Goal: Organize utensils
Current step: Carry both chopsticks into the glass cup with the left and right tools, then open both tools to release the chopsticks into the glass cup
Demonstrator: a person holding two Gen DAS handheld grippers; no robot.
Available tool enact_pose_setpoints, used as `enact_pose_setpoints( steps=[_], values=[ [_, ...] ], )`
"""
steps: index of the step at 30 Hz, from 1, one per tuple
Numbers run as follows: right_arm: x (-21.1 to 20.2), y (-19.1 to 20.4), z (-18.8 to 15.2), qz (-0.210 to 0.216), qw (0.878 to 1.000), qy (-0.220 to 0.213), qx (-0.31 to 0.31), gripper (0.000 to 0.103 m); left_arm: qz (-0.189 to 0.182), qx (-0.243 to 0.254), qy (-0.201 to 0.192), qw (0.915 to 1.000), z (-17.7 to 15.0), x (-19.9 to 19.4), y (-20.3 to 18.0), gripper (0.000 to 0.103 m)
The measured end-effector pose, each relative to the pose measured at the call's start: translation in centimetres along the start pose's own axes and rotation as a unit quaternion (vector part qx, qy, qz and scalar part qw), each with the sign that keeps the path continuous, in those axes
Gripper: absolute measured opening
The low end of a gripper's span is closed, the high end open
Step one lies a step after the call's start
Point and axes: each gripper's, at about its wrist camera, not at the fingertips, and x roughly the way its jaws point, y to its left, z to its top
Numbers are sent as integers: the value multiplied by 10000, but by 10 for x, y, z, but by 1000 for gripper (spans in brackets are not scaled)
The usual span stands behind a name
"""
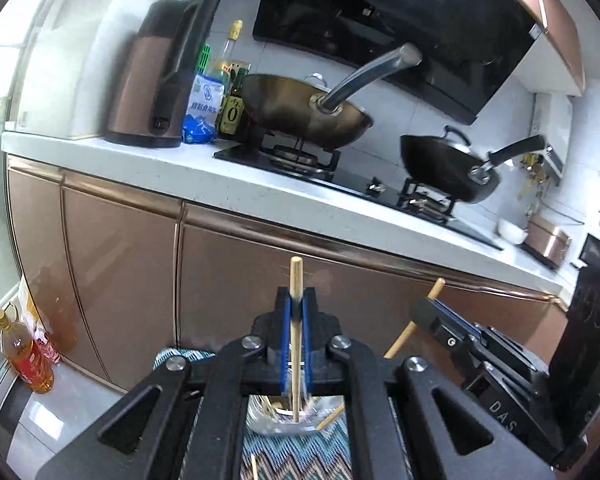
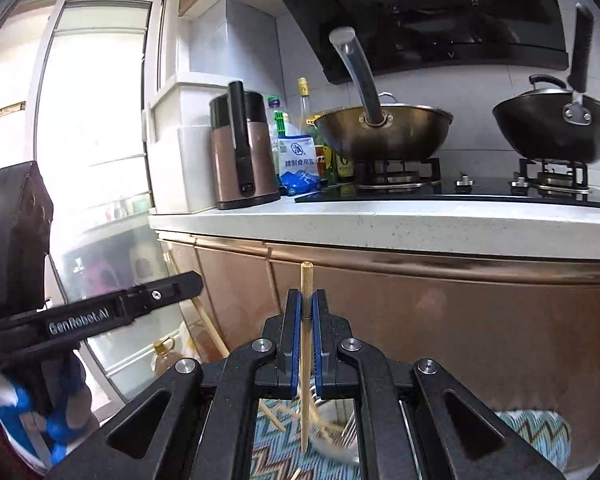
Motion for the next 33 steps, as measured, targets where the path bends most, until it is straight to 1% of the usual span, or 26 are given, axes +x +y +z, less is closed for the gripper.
enact_pose_setpoints(
  steps=[4,6,8,11,14,16,19,22,23,26,30,33],
  values=[
    [33,-7,-11,-124,9998,26,-148,5,158,45,54,9999,-8,40,4,5],
    [43,-10,-18,-134,9998,71,-158,5,171,42,128,9998,-13,55,5,5],
    [55,-13,-30,-173,9995,203,-193,5,202,58,214,9995,-20,72,7,5],
    [65,-17,-45,-185,9989,382,-198,5,264,132,339,9990,-31,89,7,5],
    [66,-19,-51,-214,9986,447,-161,6,315,178,341,9988,-38,94,6,6],
    [65,-21,-53,-250,9986,454,-129,9,318,190,341,9987,-39,93,6,7],
    [56,-20,-50,-316,9986,400,-107,14,377,243,270,9986,-38,85,5,10],
    [44,-17,-47,-384,9986,349,-113,15,379,214,222,9988,-37,74,5,15],
    [40,-17,-46,-414,9985,331,-110,16,388,209,202,9988,-36,68,5,17],
    [25,-14,-42,-490,9984,265,-90,19,401,248,154,9988,-34,51,4,21],
    [-1,-9,-37,-614,9979,176,-69,23,504,410,11,9979,-34,23,-4,25],
    [-20,-4,-34,-715,9973,120,-61,27,551,525,-118,9970,-35,-2,-12,31]
  ],
)
